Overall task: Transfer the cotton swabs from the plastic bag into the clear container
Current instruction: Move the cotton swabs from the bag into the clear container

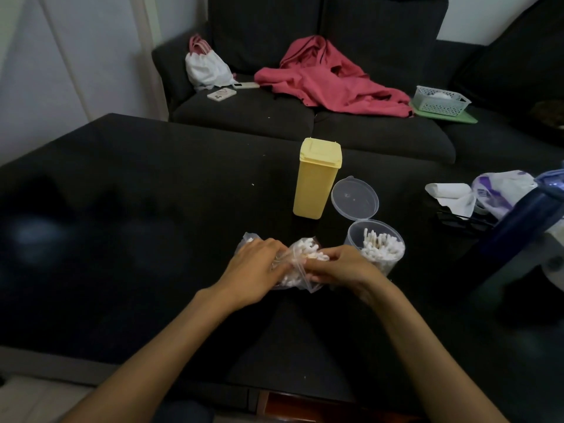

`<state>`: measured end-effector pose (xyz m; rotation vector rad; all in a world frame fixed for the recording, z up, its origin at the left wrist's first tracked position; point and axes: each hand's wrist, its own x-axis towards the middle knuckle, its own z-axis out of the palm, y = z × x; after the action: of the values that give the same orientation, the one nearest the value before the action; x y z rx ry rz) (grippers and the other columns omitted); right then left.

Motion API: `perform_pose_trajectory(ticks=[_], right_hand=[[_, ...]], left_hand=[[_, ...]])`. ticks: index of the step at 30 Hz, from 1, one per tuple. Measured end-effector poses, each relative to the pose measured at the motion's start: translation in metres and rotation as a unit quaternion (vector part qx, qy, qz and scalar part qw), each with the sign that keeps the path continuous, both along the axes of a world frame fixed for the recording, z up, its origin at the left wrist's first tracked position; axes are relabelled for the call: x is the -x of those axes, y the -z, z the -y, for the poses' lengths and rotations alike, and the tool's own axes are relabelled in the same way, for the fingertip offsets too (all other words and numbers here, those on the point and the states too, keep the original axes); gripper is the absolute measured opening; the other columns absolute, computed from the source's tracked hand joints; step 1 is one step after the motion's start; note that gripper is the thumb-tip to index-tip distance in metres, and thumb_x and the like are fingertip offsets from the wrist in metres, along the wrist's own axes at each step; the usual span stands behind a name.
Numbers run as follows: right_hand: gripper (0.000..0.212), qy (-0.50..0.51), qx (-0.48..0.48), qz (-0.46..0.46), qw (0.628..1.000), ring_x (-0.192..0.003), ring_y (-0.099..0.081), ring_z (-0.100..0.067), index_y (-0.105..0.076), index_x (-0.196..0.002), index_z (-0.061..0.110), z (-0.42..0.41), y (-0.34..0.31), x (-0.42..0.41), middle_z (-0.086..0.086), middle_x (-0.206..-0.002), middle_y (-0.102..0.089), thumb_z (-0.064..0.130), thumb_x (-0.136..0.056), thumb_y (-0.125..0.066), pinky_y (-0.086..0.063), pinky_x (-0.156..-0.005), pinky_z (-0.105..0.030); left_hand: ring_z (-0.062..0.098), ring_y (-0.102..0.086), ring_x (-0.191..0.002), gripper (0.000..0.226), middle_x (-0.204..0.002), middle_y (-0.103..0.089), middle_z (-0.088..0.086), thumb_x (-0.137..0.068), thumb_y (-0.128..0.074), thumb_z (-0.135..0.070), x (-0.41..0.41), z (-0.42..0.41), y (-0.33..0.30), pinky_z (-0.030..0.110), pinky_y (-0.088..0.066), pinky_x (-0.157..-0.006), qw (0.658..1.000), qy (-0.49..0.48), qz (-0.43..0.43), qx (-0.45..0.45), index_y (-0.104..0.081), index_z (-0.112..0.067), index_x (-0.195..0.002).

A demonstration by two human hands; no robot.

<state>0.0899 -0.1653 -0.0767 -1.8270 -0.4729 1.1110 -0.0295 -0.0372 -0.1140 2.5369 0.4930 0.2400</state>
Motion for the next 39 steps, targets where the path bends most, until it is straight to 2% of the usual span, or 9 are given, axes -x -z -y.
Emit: perform_pose_trajectory(ticks=[4,8,12,15,19,22,28,34,39], right_hand=[[0.014,-0.011,0.004,-0.017,1.0,-0.063,-0.069,-0.006,-0.067,-0.095,0.005,0.002,0.001,-0.006,-0.007,-0.083,-0.071,0.011,-0.082,-0.067,-0.051,-0.052,-0.012],[0.012,-0.033,0.011,0.052,0.998,-0.079,-0.068,-0.01,-0.063,-0.097,0.014,-0.003,0.007,-0.005,-0.006,-0.092,-0.07,0.023,-0.09,-0.059,-0.055,-0.069,-0.02],[0.01,-0.037,0.005,0.131,0.991,-0.069,-0.064,-0.007,-0.063,-0.091,0.018,-0.006,0.01,0.001,-0.002,-0.081,-0.068,0.022,-0.093,-0.054,-0.051,-0.061,-0.017],[0.012,-0.056,0.006,0.11,0.992,-0.063,-0.064,-0.003,-0.063,-0.1,0.011,-0.002,0.005,-0.003,-0.002,-0.08,-0.068,0.017,-0.091,-0.058,-0.049,-0.053,-0.011],[0.008,-0.107,0.021,0.13,0.986,-0.073,-0.066,-0.004,-0.065,-0.093,0.017,0.004,-0.001,-0.006,0.001,-0.086,-0.069,0.013,-0.087,-0.062,-0.051,-0.06,-0.014],[0.009,-0.12,0.02,0.165,0.979,-0.074,-0.067,-0.003,-0.067,-0.093,0.015,0.003,0.0,-0.003,0.001,-0.086,-0.07,0.015,-0.085,-0.065,-0.049,-0.058,-0.013],[0.006,-0.089,-0.012,0.2,0.976,-0.068,-0.068,-0.003,-0.068,-0.085,0.019,-0.001,0.011,0.002,0.001,-0.078,-0.071,0.022,-0.087,-0.063,-0.051,-0.057,-0.012],[0.012,-0.09,-0.017,0.192,0.977,-0.07,-0.068,-0.002,-0.07,-0.094,0.016,0.002,0.009,-0.005,0.002,-0.082,-0.072,0.023,-0.086,-0.065,-0.049,-0.057,-0.011],[0.01,-0.097,-0.007,0.176,0.98,-0.077,-0.069,-0.006,-0.065,-0.096,0.016,-0.001,0.013,-0.004,-0.001,-0.089,-0.071,0.022,-0.088,-0.062,-0.053,-0.061,-0.015]], left_hand=[[0.002,-0.042,-0.1,0.026,-0.108,-0.049,-0.014,-0.095,-0.047,-0.037,0.001,-0.001,0.0,0.024,-0.036,-0.081,1.0,0.001,-0.009,0.02,-0.053,-0.026,-0.118],[0.001,-0.047,-0.093,0.02,-0.101,-0.053,-0.014,-0.093,-0.05,-0.04,0.001,-0.003,0.002,0.023,-0.039,-0.073,1.0,0.001,-0.001,0.022,-0.057,-0.03,-0.109],[0.001,-0.052,-0.093,0.021,-0.102,-0.057,-0.014,-0.092,-0.052,-0.04,0.001,-0.003,0.002,0.03,-0.048,-0.08,0.999,-0.006,0.007,0.04,-0.059,-0.029,-0.109],[0.002,-0.054,-0.094,0.022,-0.108,-0.057,-0.01,-0.094,-0.049,-0.037,0.001,-0.004,-0.002,0.031,-0.049,-0.082,0.997,-0.008,-0.001,0.08,-0.056,-0.029,-0.113],[0.007,-0.049,-0.109,0.032,-0.117,-0.047,-0.012,-0.091,-0.052,-0.038,0.002,-0.007,-0.008,0.037,-0.046,-0.095,0.989,-0.004,-0.013,0.146,-0.05,-0.033,-0.123],[0.005,-0.04,-0.114,0.046,-0.12,-0.045,-0.013,-0.089,-0.056,-0.045,0.003,-0.006,-0.008,0.033,-0.039,-0.098,0.992,0.035,-0.033,0.113,-0.045,-0.035,-0.132],[0.001,-0.053,-0.089,0.02,-0.096,-0.056,-0.013,-0.091,-0.056,-0.038,0.001,-0.005,-0.002,0.023,-0.045,-0.075,0.996,0.031,0.004,0.087,-0.06,-0.028,-0.107],[0.01,-0.061,-0.09,0.011,-0.099,-0.06,-0.003,-0.093,-0.053,-0.03,-0.001,-0.008,-0.004,0.041,-0.053,-0.083,0.992,-0.01,-0.003,0.123,-0.058,-0.022,-0.099],[0.008,-0.054,-0.086,0.007,-0.093,-0.054,-0.006,-0.094,-0.052,-0.028,-0.002,-0.006,-0.003,0.036,-0.05,-0.081,0.996,-0.004,-0.004,0.085,-0.055,-0.022,-0.093]])
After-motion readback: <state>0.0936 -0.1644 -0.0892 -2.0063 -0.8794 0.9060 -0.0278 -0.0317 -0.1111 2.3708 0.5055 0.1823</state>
